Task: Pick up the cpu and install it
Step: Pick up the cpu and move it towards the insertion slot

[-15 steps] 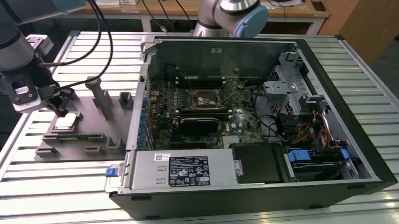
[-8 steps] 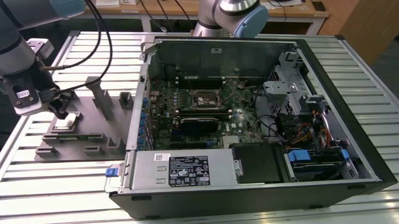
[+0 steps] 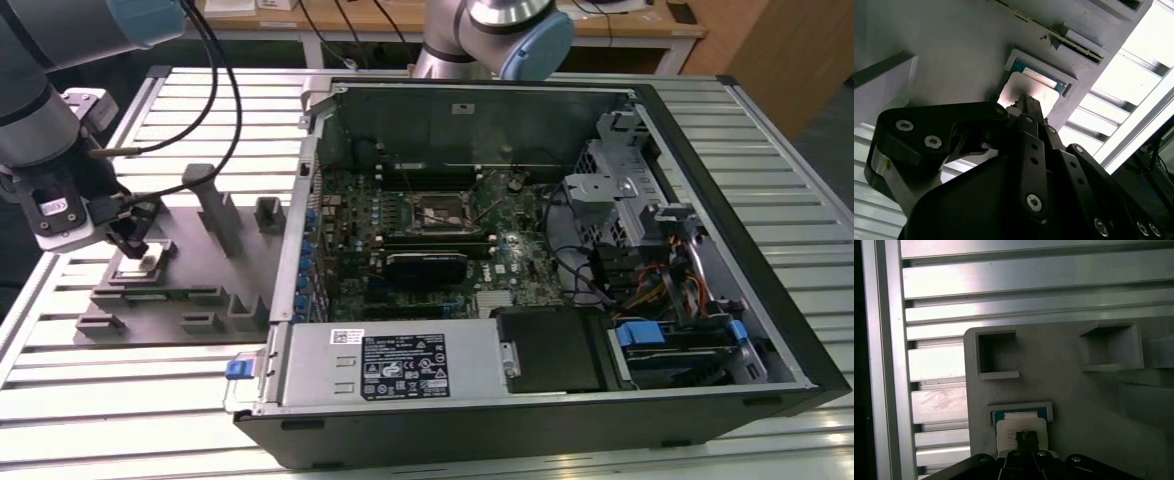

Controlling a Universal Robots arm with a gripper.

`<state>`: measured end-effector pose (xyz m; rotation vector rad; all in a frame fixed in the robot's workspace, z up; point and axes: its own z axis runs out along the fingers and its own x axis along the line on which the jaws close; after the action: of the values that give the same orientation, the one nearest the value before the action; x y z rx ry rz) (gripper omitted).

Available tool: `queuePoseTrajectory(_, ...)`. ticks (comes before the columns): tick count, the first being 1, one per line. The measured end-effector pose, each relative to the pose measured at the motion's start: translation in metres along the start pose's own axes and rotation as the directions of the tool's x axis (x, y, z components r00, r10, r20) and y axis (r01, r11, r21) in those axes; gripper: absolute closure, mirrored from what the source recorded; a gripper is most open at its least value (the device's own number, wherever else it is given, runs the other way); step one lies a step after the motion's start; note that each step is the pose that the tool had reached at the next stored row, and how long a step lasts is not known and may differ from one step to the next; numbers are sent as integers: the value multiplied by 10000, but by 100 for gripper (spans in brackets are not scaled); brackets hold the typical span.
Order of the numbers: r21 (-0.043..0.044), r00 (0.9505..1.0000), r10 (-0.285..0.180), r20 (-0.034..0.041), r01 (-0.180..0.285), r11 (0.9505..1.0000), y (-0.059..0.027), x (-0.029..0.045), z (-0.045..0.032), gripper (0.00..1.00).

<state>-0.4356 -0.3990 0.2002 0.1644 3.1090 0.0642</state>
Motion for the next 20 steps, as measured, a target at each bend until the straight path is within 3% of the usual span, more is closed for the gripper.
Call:
queuePoseTrajectory(4, -1, 10000, 0, 1, 0, 10000, 0, 0, 1, 89)
queuePoseTrajectory(5, -1, 10000, 0, 1, 0, 10000, 0, 0, 1, 83)
queuePoseTrajectory(6, -1, 10000, 0, 1, 0, 10000, 0, 0, 1, 83)
queuePoseTrajectory(8, 0, 10000, 0, 1, 0, 10000, 0, 0, 1, 71)
queuePoseTrajectory(9, -1, 10000, 0, 1, 0, 10000, 0, 0, 1, 71)
queuePoseTrajectory(11, 0, 10000, 0, 1, 0, 10000, 0, 0, 1, 59)
queuePoseTrajectory(14, 0, 10000, 0, 1, 0, 10000, 0, 0, 2, 53)
queuePoseTrajectory(16, 0, 10000, 0, 1, 0, 10000, 0, 0, 2, 42)
queuePoseTrajectory(18, -1, 10000, 0, 1, 0, 10000, 0, 0, 2, 42)
queuePoseTrajectory(19, 3, 10000, 0, 1, 0, 10000, 0, 0, 2, 35)
queuePoseTrajectory(20, 52, 10000, 0, 10, 0, 10000, 1, 0, 4, 35)
